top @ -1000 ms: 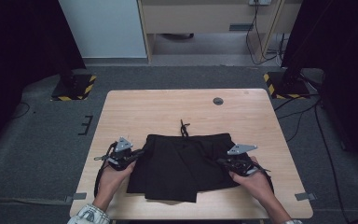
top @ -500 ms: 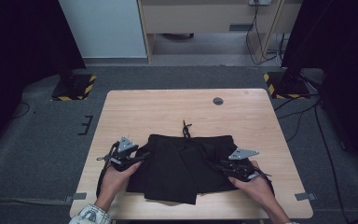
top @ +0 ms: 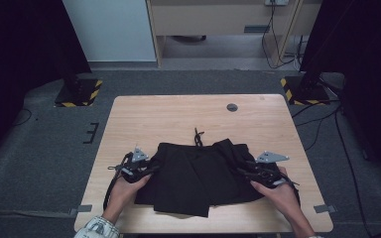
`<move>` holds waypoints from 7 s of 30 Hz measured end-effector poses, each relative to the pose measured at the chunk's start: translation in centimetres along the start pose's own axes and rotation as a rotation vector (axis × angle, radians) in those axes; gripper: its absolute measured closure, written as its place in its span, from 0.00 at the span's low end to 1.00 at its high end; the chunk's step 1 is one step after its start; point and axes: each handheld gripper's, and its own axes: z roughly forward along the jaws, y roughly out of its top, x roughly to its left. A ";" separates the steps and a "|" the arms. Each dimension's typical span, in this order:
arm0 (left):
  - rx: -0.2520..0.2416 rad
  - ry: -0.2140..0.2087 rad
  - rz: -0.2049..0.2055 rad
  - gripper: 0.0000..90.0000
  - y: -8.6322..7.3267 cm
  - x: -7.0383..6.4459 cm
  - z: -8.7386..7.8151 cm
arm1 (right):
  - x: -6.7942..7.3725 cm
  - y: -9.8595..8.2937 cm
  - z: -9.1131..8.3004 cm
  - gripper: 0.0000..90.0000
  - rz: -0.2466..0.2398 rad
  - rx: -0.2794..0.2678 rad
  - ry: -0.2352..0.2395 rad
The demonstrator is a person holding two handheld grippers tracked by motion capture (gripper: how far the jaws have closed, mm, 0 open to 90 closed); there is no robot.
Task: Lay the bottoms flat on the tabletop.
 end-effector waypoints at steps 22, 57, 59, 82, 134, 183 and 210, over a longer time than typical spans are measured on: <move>-0.082 -0.067 0.027 0.95 0.6 -2.0 -3.0 | -5.0 0.6 1.0 0.64 0.116 0.012 -0.133; -0.065 0.021 0.020 0.94 0.9 -1.0 -1.3 | -4.6 0.7 3.5 0.51 0.096 0.129 -0.132; -0.068 0.016 0.018 0.93 0.8 -1.0 -1.2 | -4.5 0.7 3.6 0.56 0.068 0.129 -0.136; -0.107 0.013 0.033 0.55 1.4 -1.3 -0.6 | -5.3 -0.3 2.6 0.99 0.102 0.093 -0.136; 0.028 -0.329 0.235 0.95 1.4 -9.1 0.1 | -5.1 -0.6 2.5 0.99 0.121 0.078 -0.113; -0.056 0.028 0.031 0.98 3.9 1.5 0.5 | -5.0 0.6 1.5 0.99 0.097 0.008 -0.106; -0.382 0.150 0.021 0.98 10.6 2.2 -6.9 | -4.6 10.5 -4.2 0.99 -0.039 -0.244 -0.150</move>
